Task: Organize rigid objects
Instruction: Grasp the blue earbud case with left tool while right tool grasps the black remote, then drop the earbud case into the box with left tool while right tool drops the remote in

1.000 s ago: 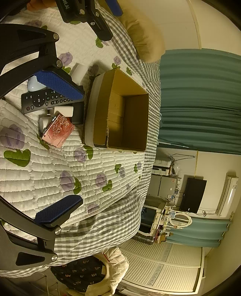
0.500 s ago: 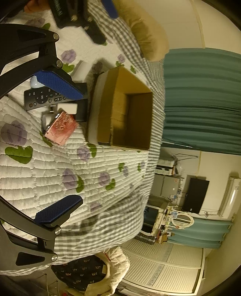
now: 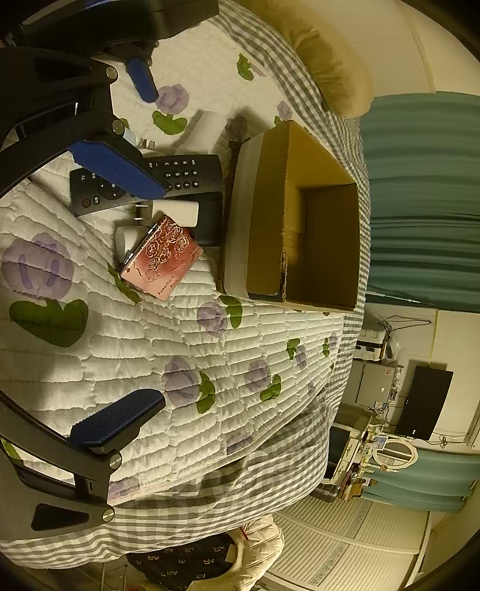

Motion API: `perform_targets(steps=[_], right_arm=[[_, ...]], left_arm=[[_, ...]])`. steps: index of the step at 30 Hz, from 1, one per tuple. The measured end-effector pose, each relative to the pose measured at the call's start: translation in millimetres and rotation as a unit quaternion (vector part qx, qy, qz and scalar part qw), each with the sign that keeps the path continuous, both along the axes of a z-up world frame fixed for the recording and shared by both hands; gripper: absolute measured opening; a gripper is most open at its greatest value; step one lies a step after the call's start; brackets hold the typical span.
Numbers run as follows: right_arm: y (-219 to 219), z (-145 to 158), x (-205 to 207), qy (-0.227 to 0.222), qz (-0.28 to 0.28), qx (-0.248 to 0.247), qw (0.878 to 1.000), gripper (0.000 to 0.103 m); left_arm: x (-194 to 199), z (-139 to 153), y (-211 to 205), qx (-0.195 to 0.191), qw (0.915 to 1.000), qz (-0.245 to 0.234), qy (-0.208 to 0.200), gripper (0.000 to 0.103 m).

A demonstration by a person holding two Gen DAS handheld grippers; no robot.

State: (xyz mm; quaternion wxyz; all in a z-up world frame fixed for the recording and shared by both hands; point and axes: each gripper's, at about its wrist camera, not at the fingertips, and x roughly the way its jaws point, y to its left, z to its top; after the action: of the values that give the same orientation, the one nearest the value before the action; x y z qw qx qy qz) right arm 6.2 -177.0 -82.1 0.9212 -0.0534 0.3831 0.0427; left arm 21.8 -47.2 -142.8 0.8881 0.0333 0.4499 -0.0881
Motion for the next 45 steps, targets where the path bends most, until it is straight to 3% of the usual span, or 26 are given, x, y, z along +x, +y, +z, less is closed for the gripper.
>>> perform_targets(steps=[2,3,4,9,14,20,25,31,34,37,39,40,45], right_arm=[[1,-2,1,0.004,-0.001,-0.004,1.0,0.103],[2,-2,1,0.005,-0.001,-0.004,1.0,0.103],[2,-2,2,0.006,-0.001,-0.005,1.0,0.103],[2,-3,2,0.007,-0.002,-0.006,1.0,0.103],[6,-3,4,0.011,0.007,-0.016,1.0,0.103],[39,-12,12,0.04,0.061,-0.034,0.997,0.103],[77,-34,23,0.072,0.103,-0.048,0.991,0.101],[97,-68,43,0.125,0.118,-0.055,0.984,0.087],[95,-73,48,0.132,0.111,-0.044,0.984,0.086],[91,-71,44,0.122,0.103,-0.043,0.986,0.07],[88,-64,38,0.107,0.103,-0.042,0.988,0.045],[87,-61,36,0.099,0.104,-0.038,0.989,0.042],[76,-53,28,0.086,0.104,-0.003,0.991,0.042]], left_arm=[[2,-6,-4,-0.007,0.9998,-0.015,0.014,0.076],[1,-9,-6,-0.012,0.9994,-0.026,0.021,0.061],[1,-10,-8,-0.01,0.999,-0.033,0.03,0.056],[-6,0,-4,-0.004,0.9991,-0.033,0.025,0.056],[-7,33,24,-0.003,0.9998,0.011,-0.015,0.056],[1,55,66,0.025,0.9959,0.073,-0.049,0.056],[5,53,79,0.022,0.9951,0.084,-0.047,0.056],[3,49,78,0.022,0.9956,0.081,-0.041,0.056],[2,48,78,0.021,0.9958,0.08,-0.04,0.056],[3,48,77,0.021,0.9959,0.079,-0.039,0.056],[2,48,77,0.021,0.996,0.078,-0.04,0.056],[3,48,77,0.021,0.996,0.078,-0.04,0.056],[3,49,77,0.023,0.9959,0.077,-0.042,0.056]])
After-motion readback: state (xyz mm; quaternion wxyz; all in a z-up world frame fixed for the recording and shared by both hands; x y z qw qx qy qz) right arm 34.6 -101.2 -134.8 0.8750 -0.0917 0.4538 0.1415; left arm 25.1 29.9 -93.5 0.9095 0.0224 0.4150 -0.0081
